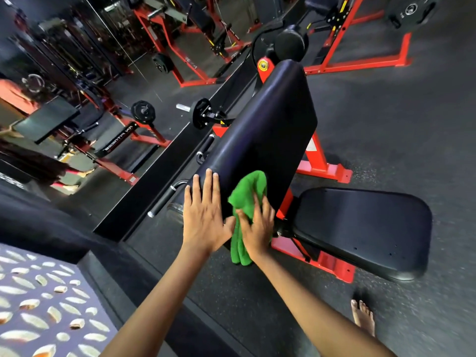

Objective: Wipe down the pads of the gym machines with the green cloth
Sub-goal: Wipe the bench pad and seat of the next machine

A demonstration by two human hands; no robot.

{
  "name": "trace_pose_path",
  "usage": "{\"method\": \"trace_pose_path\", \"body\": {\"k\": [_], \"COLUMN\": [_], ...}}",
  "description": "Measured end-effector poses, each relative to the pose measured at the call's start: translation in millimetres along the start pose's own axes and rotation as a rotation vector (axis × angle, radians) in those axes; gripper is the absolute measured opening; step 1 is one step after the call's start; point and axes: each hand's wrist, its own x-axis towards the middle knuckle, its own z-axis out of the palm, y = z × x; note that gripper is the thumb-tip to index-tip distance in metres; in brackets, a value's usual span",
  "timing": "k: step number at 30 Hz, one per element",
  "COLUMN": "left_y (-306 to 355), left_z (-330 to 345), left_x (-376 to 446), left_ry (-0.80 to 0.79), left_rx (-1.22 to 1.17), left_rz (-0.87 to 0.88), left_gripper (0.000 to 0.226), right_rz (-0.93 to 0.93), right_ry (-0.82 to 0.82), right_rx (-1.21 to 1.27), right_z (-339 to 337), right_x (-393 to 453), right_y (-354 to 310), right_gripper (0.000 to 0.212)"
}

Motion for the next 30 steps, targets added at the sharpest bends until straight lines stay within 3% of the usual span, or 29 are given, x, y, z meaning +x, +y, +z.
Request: {"method": "trace_pose_path", "body": {"k": [4,6,8,12,13,15,17,19,21,26,28,30], "left_y": [1.1,3.2,5.1,-2.1,-5.7,-11.3,-12.9,-10.7,-8.6,7.9,19.0,26.8], "left_z": [-1.5,-3.9,-8.8,-17.5,-18.0,-16.4,-12.7,-10.0,-8.6,-6.5,-4.9,-1.4], "left_x": [-0.9,-0.4,2.1,27.1,36.3,51.6,56.5,55.7,54.7,55.0,55.4,55.6], "left_ry": [-0.015,-0.017,-0.028,-0.07,-0.074,-0.094,-0.113,-0.112,-0.101,-0.04,-0.024,-0.021], "left_rx": [-0.015,-0.028,-0.062,-0.175,-0.197,-0.17,-0.111,-0.054,-0.033,0.041,0.076,0.115], "left_rz": [-0.019,-0.04,-0.063,-0.027,0.003,0.077,0.112,0.115,0.107,0.055,0.017,-0.019], "left_gripper": [0.095,0.093,0.087,0.08,0.074,0.066,0.07,0.073,0.073,0.074,0.074,0.076], "right_rz": [0.58,0.676,0.566,0.16,0.159,0.337,0.573,0.672,0.622,0.195,0.222,0.449], "right_ry": [-0.007,0.019,0.009,-0.021,-0.038,-0.066,-0.058,-0.024,-0.003,-0.019,-0.019,-0.023], "right_rx": [0.105,0.136,0.11,0.062,0.05,0.064,0.114,0.146,0.161,0.087,0.088,0.119], "right_z": [-4.4,-9.8,-11.1,-6.1,-5.8,-7.8,-11.0,-16.3,-19.4,-10.2,-8.0,-8.4], "right_x": [49.3,77.4,84.2,26.7,14.4,15.1,41.7,78.3,105.1,68.6,48.5,60.0], "right_y": [-0.1,-17.7,-34.4,-24.7,-13.2,8.1,13.1,1.6,-18.3,-21.6,1.1,20.7], "right_gripper": [0.062,0.061,0.061,0.065,0.068,0.069,0.062,0.06,0.06,0.064,0.066,0.062]}}
